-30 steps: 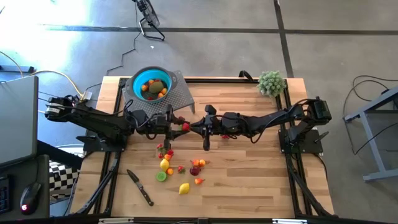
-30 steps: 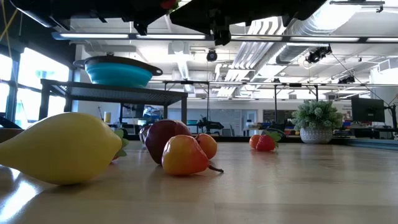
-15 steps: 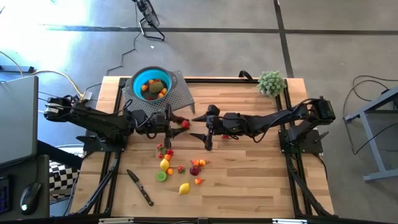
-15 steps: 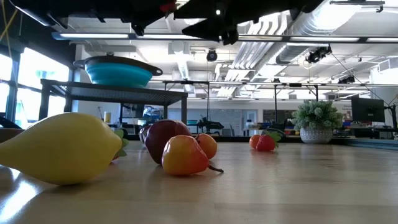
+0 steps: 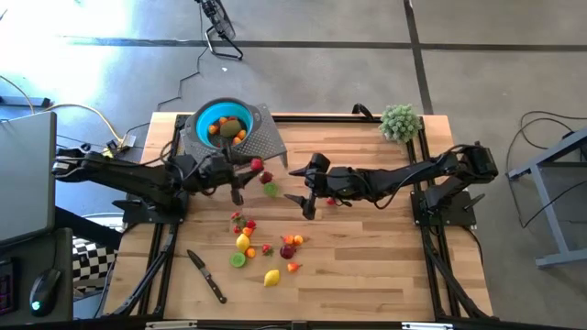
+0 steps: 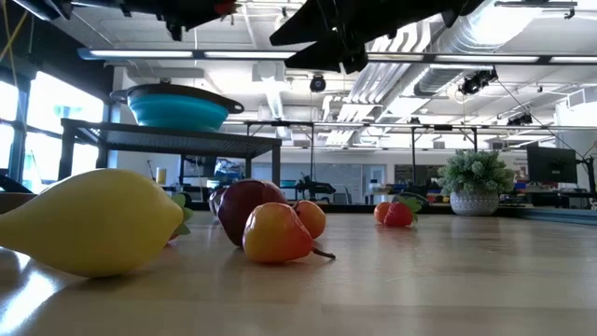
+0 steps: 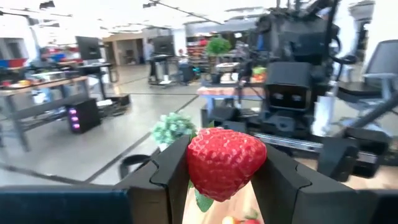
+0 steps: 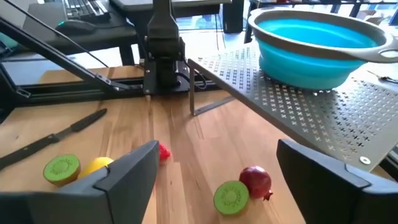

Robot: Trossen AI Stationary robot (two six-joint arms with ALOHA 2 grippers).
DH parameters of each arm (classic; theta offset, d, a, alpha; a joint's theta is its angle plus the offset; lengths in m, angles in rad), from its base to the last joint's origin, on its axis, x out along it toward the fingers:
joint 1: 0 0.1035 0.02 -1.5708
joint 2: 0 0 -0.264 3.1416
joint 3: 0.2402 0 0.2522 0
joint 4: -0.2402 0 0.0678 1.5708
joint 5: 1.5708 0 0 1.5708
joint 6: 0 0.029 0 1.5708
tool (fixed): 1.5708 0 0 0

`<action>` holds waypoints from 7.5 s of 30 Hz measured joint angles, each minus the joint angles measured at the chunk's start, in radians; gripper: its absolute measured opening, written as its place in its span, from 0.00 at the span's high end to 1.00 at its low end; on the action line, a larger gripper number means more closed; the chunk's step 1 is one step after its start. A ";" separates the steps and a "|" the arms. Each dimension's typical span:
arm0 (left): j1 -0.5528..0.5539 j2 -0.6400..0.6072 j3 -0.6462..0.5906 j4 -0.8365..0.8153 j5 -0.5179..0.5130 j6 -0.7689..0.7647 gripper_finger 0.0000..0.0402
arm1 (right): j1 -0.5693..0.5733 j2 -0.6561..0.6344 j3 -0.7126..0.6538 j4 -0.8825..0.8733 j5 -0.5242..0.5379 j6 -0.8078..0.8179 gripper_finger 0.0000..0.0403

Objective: Pick & Place Fruit
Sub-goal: Put the red strawberry into the blue strainer bowl on the shelf

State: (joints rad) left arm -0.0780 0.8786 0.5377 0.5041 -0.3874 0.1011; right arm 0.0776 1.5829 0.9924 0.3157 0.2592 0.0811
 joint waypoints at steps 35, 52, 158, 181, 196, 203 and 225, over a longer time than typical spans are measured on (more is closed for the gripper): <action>0.027 -0.203 0.181 -0.618 -0.542 0.021 0.65 | -0.002 0.000 0.000 0.017 0.003 0.006 0.22; 0.535 -0.118 0.362 -1.063 -0.051 -0.230 0.65 | -0.002 0.000 0.000 0.017 0.002 0.030 0.22; 0.135 -0.279 0.064 -0.708 0.194 -0.071 0.93 | 0.001 -0.063 -0.001 -0.316 0.004 0.211 0.22; 0.018 -0.288 0.064 -0.686 0.161 -0.029 0.93 | 0.028 -0.154 0.000 -1.052 -0.058 0.340 0.31; 0.018 -0.288 0.064 -0.716 0.161 -0.030 0.93 | 0.014 -0.154 -0.149 -0.907 -0.041 0.306 0.41; 0.018 -0.288 0.064 -0.716 0.161 -0.030 0.93 | 0.005 -0.154 -0.252 -0.777 0.029 0.293 0.41; 0.019 -0.287 0.064 -0.716 0.161 -0.033 0.93 | -0.008 -0.153 -0.397 -0.490 0.077 0.292 0.42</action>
State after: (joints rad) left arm -0.0593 0.5911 0.6022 -0.2119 -0.2264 0.0681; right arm 0.0692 1.4296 0.5954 -0.1743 0.3358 0.3733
